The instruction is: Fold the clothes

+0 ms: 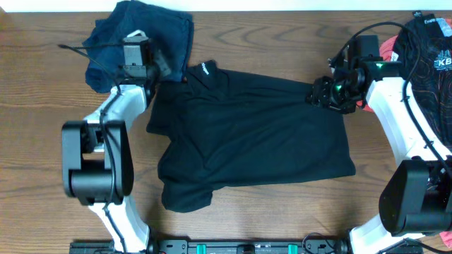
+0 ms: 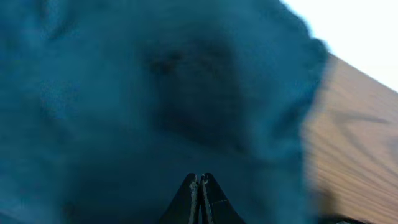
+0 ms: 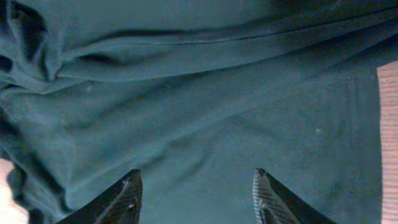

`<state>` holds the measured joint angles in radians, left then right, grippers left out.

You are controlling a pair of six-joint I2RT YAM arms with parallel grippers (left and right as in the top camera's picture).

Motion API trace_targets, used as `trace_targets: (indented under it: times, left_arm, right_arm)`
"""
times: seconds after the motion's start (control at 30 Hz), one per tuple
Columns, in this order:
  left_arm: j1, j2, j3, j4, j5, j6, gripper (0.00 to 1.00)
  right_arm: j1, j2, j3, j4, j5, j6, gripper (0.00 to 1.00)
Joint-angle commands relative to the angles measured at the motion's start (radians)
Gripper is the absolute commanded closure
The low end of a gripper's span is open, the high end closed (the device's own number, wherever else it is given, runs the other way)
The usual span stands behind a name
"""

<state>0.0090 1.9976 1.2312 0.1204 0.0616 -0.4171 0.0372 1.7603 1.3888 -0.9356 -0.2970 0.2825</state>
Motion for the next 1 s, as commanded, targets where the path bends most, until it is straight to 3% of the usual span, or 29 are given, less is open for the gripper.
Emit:
trace_targets:
  times: [0.0, 0.5, 0.97]
  left_arm:
    - [0.045, 0.051, 0.019, 0.007, -0.021, 0.017, 0.94]
    - [0.225, 0.123, 0.018, -0.019, -0.026, 0.080, 0.94]
    - [0.303, 0.114, 0.019, -0.073, -0.100, -0.039, 0.94]
  right_arm:
    - [0.009, -0.008, 0.012, -0.003, 0.039, -0.018, 0.44]
    - [0.009, -0.008, 0.012, -0.027, 0.039, -0.018, 0.44]
    - [0.018, -0.008, 0.012, -0.050, 0.039, -0.018, 0.44]
